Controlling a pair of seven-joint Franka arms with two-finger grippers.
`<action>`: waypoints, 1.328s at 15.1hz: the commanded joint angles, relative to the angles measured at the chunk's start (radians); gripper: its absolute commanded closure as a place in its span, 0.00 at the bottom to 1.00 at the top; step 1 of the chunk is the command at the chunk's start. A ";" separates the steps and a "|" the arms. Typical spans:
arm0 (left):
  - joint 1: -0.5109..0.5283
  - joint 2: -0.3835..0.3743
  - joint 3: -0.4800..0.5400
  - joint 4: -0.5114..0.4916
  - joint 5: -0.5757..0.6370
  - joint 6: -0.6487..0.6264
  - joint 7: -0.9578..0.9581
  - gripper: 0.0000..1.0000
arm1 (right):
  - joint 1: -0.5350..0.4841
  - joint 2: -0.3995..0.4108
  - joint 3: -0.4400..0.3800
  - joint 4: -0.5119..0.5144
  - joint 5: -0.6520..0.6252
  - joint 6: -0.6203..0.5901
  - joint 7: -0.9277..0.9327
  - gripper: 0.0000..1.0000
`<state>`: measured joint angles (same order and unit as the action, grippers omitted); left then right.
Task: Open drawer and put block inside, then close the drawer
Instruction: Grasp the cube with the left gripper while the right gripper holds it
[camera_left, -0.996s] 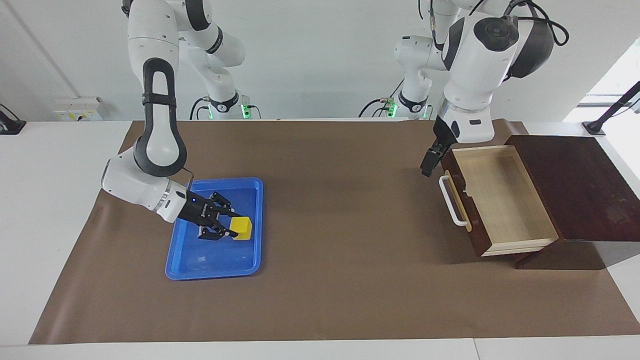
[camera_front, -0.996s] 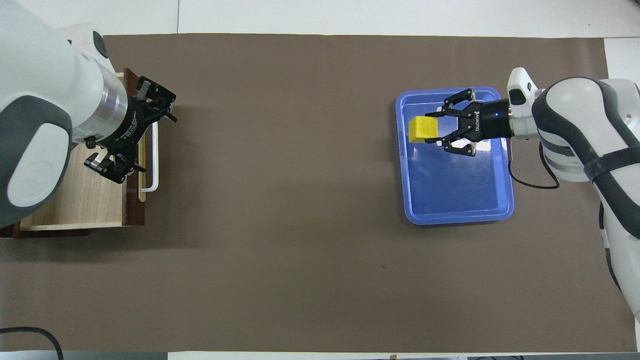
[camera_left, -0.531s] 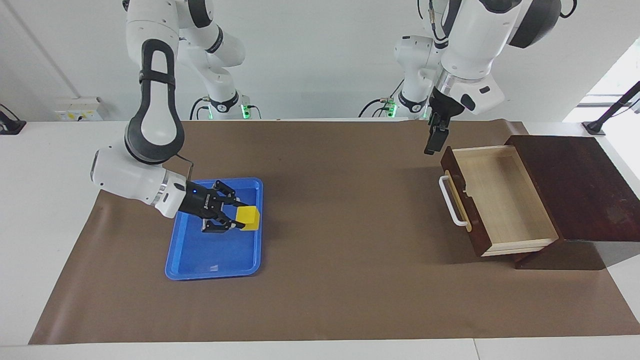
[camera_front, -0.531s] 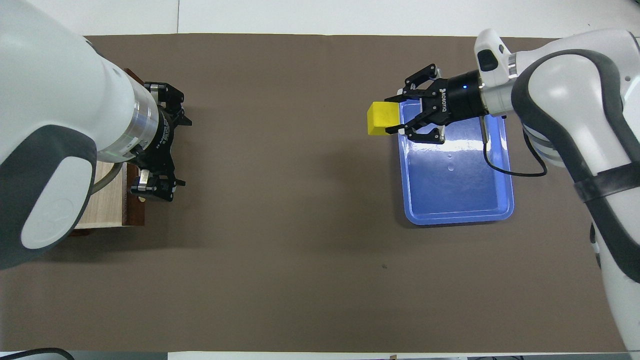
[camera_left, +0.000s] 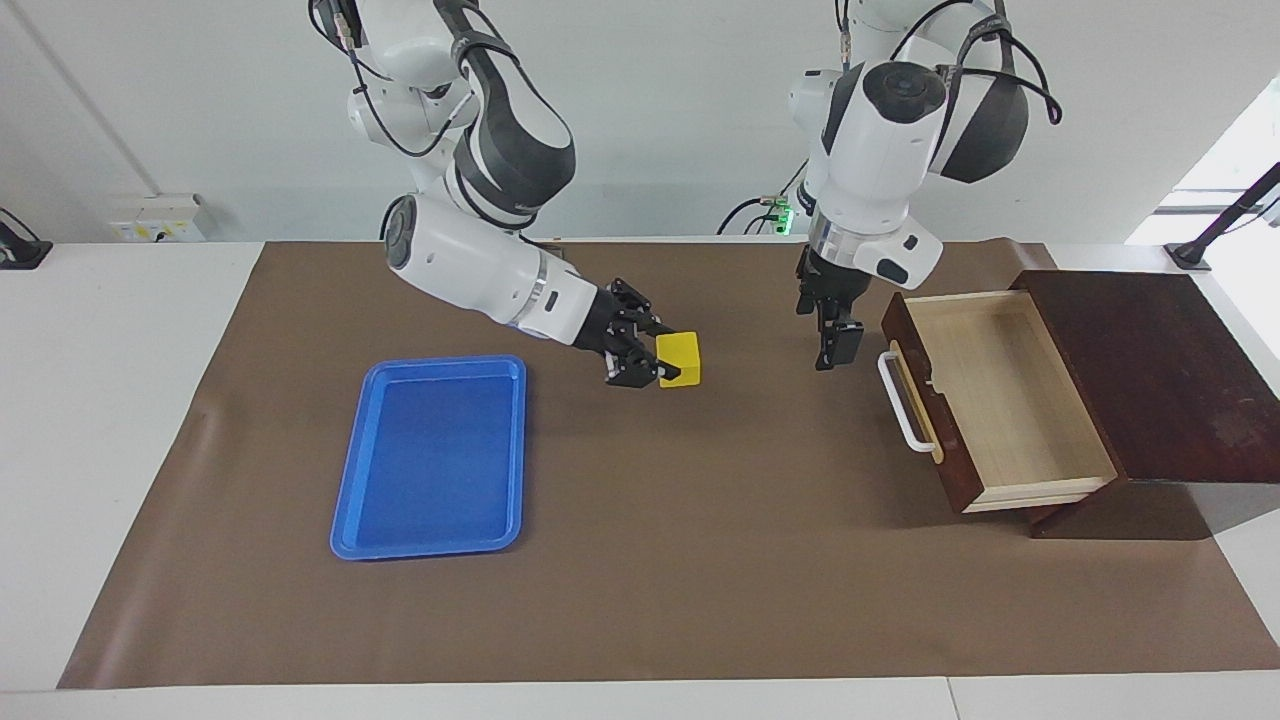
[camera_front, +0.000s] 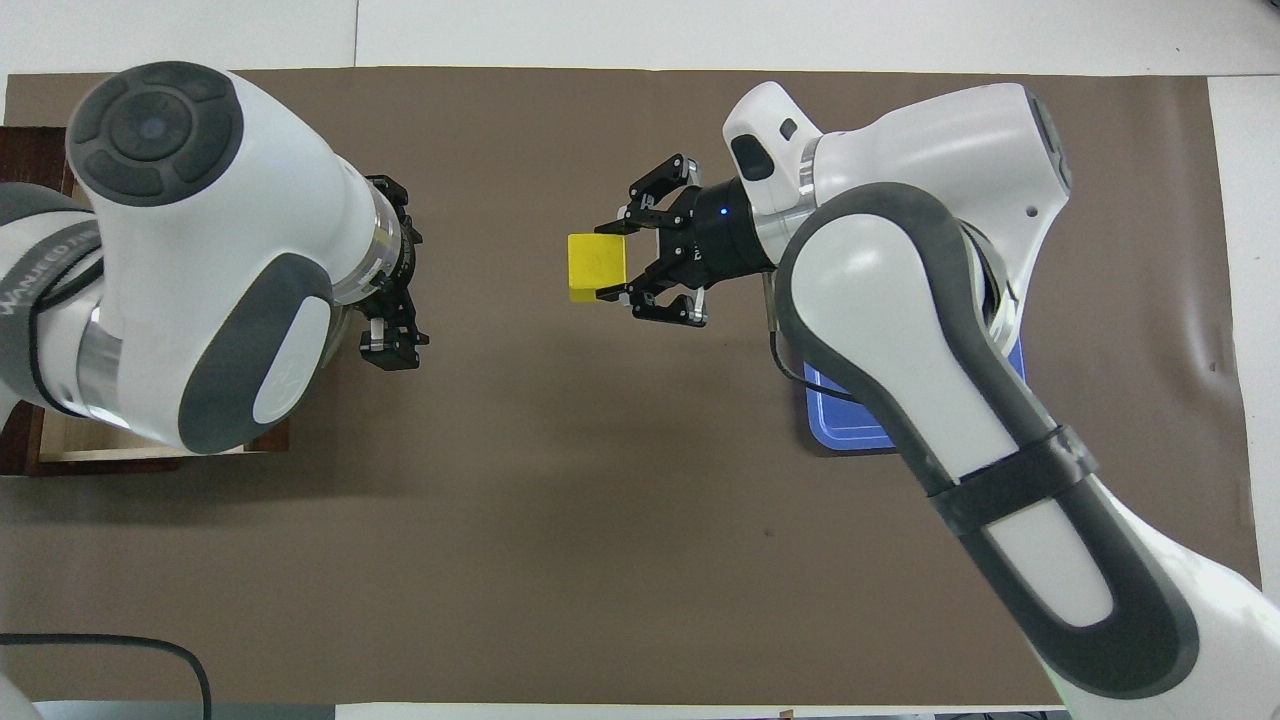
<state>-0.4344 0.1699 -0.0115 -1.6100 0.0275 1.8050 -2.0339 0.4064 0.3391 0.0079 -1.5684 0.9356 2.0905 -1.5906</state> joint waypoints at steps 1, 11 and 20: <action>-0.046 0.025 0.008 0.019 0.026 0.002 -0.055 0.00 | 0.046 0.009 -0.002 0.011 -0.024 0.054 0.023 1.00; -0.109 0.092 0.010 0.110 -0.020 0.004 -0.149 0.00 | 0.080 0.018 -0.002 0.004 -0.023 0.120 0.034 1.00; -0.115 0.123 0.008 0.177 -0.017 0.002 -0.160 0.00 | 0.075 0.020 -0.002 0.002 -0.023 0.117 0.029 1.00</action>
<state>-0.5321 0.2758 -0.0140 -1.4613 0.0158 1.8132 -2.1793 0.4881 0.3576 0.0031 -1.5695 0.9320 2.2050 -1.5855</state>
